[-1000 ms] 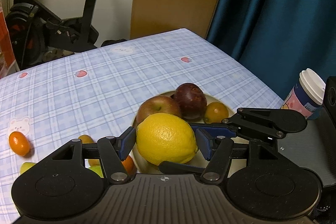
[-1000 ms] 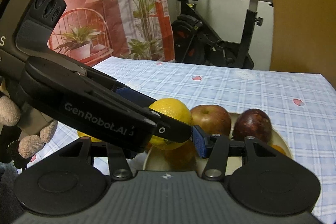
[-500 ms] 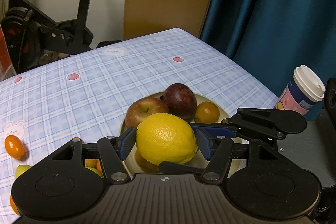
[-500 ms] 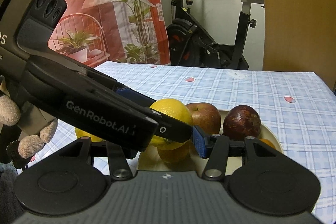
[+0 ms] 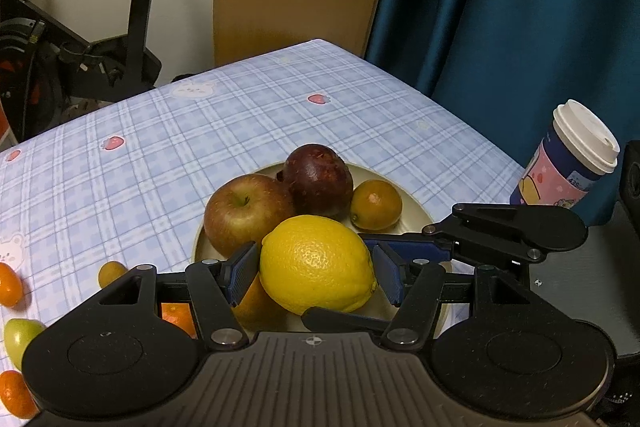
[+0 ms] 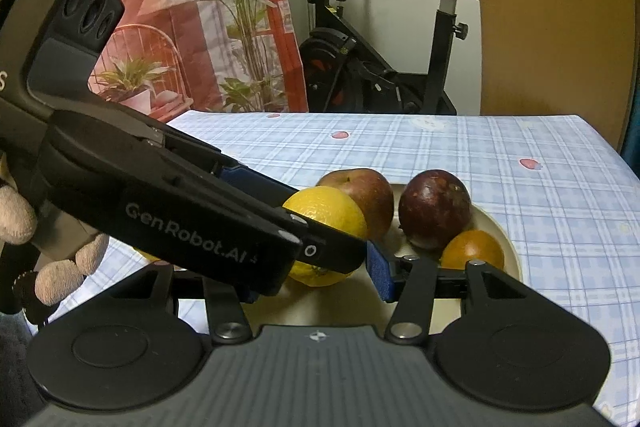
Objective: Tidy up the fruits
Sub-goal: 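Lower the lemon onto the plate and open the left tool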
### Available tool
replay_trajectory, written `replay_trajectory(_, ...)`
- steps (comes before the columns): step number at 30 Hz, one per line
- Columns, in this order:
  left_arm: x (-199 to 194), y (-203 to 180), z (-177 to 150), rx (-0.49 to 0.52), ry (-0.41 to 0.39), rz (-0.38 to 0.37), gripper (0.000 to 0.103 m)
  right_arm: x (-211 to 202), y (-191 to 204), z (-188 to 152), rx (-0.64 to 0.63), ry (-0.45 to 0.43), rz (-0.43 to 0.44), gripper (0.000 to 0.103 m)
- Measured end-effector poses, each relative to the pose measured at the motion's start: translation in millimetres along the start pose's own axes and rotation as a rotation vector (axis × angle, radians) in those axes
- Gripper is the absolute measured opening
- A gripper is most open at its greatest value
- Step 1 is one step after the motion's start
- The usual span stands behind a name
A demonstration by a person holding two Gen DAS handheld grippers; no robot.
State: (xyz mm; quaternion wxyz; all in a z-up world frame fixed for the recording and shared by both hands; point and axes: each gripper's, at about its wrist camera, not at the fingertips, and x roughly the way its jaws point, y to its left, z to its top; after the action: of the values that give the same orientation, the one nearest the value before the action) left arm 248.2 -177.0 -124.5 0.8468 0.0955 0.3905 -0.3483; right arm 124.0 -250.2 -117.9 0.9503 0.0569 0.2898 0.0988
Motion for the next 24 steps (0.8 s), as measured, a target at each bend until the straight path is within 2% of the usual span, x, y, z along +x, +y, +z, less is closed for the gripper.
replay_trajectory(5,0,0,0,-0.008,-0.017,-0.012,0.064,0,-5,-2,0.001,0.007,-0.022,0.053)
replay_trajectory(7,1,-1,0,-0.007,-0.014,-0.013,0.064,1,-9,-4,0.011,0.013,-0.040,0.048)
replay_trajectory(10,3,0,0,-0.012,-0.011,-0.011,0.064,1,-15,-2,0.028,-0.002,-0.048,0.047)
replay_trajectory(14,3,2,-2,-0.016,-0.011,-0.007,0.064,4,-6,0,-0.051,0.004,-0.061,0.047)
replay_trajectory(20,-3,6,-2,-0.030,-0.024,0.001,0.064,5,-7,-2,-0.061,0.001,-0.068,0.047)
replay_trajectory(24,-8,7,0,-0.040,-0.045,-0.001,0.064,2,-6,-1,-0.094,-0.009,-0.115,0.049)
